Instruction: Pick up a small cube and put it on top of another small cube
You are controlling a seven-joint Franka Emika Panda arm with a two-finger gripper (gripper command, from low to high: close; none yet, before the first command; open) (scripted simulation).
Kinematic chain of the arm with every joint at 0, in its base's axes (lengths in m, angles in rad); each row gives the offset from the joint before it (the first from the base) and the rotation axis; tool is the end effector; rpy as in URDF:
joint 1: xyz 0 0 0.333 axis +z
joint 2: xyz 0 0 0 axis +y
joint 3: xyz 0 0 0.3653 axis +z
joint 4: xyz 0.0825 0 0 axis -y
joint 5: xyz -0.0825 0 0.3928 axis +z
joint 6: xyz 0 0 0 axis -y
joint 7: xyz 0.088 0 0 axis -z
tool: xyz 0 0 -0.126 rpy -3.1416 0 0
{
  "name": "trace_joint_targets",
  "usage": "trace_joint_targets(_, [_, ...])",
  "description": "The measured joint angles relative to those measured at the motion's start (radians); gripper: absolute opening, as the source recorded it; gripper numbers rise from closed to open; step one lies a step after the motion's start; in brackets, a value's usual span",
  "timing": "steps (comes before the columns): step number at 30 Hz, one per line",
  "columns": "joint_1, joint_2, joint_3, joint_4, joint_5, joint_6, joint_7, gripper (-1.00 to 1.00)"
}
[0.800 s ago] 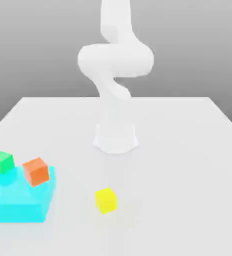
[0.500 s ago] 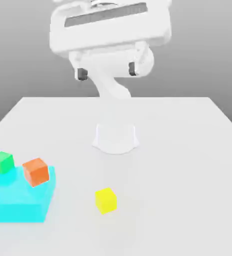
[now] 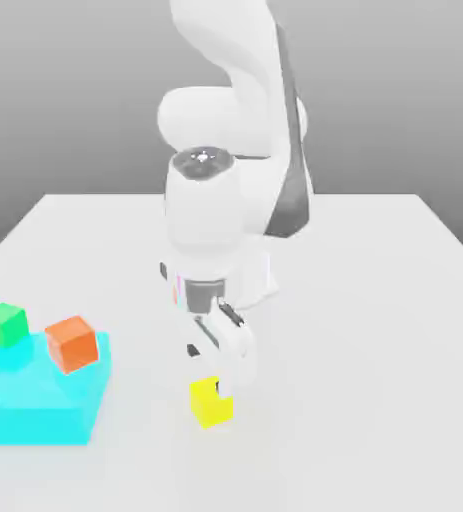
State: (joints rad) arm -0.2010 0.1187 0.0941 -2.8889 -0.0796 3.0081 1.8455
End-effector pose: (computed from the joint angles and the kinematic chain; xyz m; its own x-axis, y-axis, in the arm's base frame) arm 0.3461 -0.0300 0.1820 -0.2987 -0.9543 -0.0008 -0.9543 0.2988 -0.0013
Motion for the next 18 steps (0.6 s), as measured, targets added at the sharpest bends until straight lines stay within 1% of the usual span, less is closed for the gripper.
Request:
trace_joint_targets(3, [0.059, 0.108, -0.066, 0.020, -0.035, 0.088, 0.029, 0.00])
trace_joint_targets(4, [0.071, 0.139, -0.080, 0.026, -0.041, 0.113, 0.034, -1.00])
trace_joint_targets(11, [0.075, 0.145, -0.084, 0.027, -0.044, 0.119, 0.037, -1.00])
trace_joint_targets(14, [0.043, 0.059, -0.046, 0.010, -0.017, 0.050, 0.015, -1.00])
trace_joint_targets(18, [0.038, -0.083, -0.017, -0.018, 0.061, -0.064, -0.041, -1.00])
